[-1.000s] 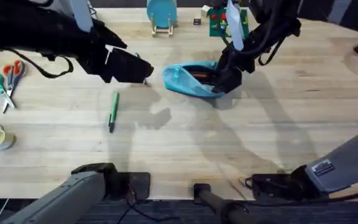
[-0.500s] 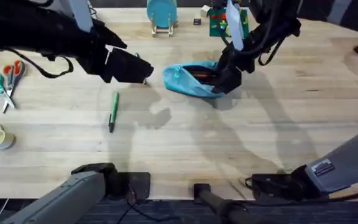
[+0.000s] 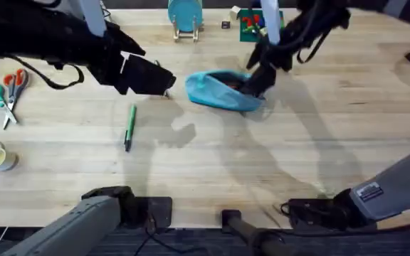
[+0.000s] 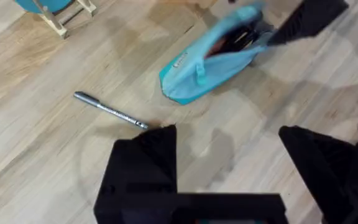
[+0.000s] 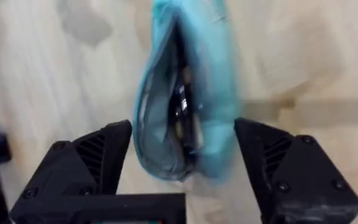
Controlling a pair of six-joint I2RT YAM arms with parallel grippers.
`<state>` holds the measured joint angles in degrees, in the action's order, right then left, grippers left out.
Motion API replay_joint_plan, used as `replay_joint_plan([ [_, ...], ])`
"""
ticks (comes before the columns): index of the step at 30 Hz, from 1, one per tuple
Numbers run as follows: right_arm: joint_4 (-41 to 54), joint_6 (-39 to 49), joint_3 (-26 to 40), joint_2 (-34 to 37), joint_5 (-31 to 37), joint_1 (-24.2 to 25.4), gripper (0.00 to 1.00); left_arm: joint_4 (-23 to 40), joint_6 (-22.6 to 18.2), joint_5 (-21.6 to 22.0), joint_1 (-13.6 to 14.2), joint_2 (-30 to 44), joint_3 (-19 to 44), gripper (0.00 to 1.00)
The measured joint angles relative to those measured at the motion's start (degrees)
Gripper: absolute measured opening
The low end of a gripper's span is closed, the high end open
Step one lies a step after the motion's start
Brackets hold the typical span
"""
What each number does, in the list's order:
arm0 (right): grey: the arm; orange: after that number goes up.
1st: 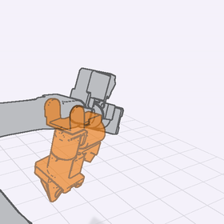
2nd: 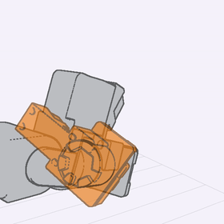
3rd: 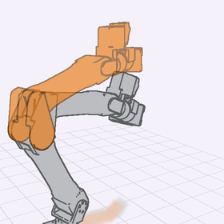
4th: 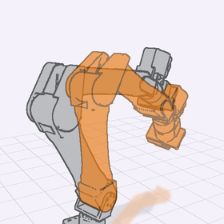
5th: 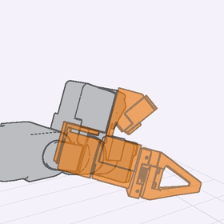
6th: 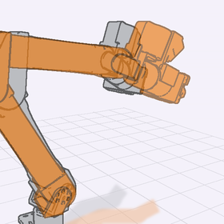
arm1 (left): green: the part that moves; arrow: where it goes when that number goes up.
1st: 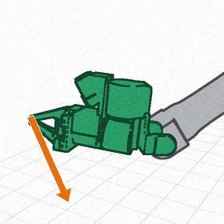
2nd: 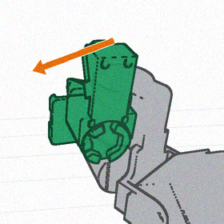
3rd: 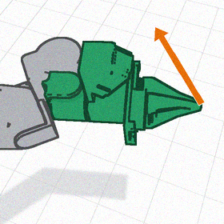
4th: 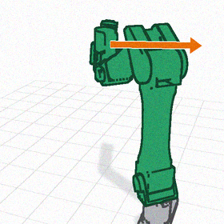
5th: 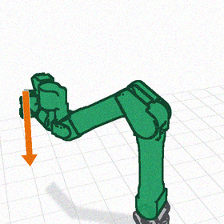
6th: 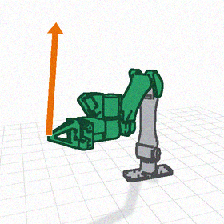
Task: Unzip the bag, pick up the pens from the table one at a time and place them inside, then zip the bag closed.
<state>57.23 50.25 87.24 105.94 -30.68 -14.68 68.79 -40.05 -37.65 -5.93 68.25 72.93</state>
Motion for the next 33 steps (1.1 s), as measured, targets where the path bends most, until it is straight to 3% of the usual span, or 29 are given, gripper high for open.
replay_joint_plan([
  [15, 11.34, -3.61, 15.9, -1.82, 4.26, 0.0, 0.998, 0.0, 0.0, 0.01, 0.0, -0.01, 0.0, 0.993],
  [33, 15.25, -5.95, 16.18, -14.8, 13.31, 0.0, 0.998, 0.87, 0.0, 0.02, 0.0, 0.0, 0.0, 0.993],
])
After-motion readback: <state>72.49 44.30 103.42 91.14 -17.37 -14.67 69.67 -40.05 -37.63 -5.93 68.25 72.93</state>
